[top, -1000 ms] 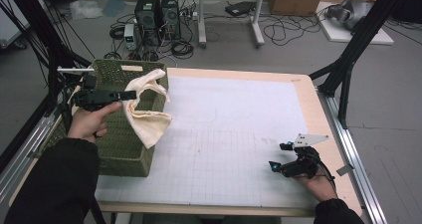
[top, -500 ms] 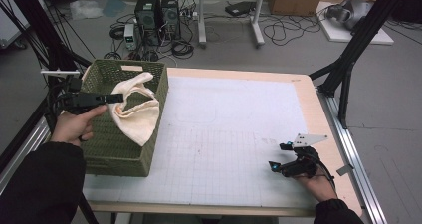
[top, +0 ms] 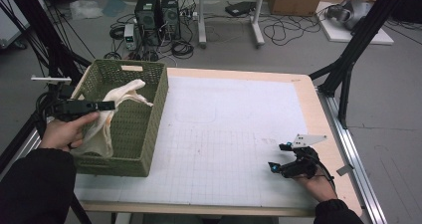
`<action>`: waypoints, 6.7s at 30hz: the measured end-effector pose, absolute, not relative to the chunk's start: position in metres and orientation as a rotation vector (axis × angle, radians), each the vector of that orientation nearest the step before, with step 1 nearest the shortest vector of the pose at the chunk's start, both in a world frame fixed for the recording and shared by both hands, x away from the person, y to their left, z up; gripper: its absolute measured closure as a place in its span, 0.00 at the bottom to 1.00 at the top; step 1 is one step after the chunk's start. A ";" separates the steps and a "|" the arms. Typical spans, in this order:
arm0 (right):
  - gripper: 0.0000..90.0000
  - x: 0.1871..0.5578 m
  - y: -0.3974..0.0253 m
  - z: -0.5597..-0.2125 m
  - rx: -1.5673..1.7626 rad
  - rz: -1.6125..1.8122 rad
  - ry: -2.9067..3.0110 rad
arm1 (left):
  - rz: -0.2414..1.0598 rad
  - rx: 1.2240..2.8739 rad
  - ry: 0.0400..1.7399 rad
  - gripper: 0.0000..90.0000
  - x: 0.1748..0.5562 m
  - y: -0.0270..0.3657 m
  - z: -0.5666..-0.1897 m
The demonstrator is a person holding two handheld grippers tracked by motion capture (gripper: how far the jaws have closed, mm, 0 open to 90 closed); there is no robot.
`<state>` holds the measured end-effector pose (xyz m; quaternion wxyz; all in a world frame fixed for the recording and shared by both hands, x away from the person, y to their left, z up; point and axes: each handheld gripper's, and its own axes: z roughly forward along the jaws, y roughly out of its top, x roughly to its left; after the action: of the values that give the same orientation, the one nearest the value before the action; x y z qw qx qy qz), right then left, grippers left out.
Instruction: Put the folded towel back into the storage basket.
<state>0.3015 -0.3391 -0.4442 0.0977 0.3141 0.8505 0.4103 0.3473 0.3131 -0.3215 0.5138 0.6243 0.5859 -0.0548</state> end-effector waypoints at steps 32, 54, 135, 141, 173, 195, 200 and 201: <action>0.13 0.304 -0.337 -0.447 0.923 1.198 2.547 | -0.144 1.518 1.434 0.89 0.386 0.289 -0.359; 0.13 0.304 -0.337 -0.447 0.931 1.206 2.541 | -0.090 1.475 1.431 0.89 0.386 0.288 -0.355; 0.13 0.306 -0.332 -0.450 0.882 1.188 2.595 | 0.189 2.003 1.661 0.81 0.424 0.260 -0.394; 0.13 0.307 -0.332 -0.451 0.881 1.197 2.597 | 0.173 2.041 1.572 0.72 0.419 0.263 -0.384; 0.13 0.306 -0.331 -0.451 0.873 1.187 2.603 | 0.104 1.957 1.626 0.97 0.413 0.274 -0.386; 0.13 0.306 -0.331 -0.451 0.869 1.188 2.608 | 0.113 2.030 1.706 0.97 0.412 0.265 -0.389; 0.13 0.307 -0.331 -0.451 0.869 1.186 2.608 | 0.105 1.908 1.720 0.97 0.415 0.264 -0.389; 0.13 0.306 -0.331 -0.451 0.872 1.185 2.611 | 0.068 1.917 1.737 0.96 0.415 0.263 -0.393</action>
<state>0.3063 -0.3309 -0.4506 0.0724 0.2902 0.8689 0.3945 0.4154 0.2633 -0.3931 0.2735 0.7126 0.6456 0.0254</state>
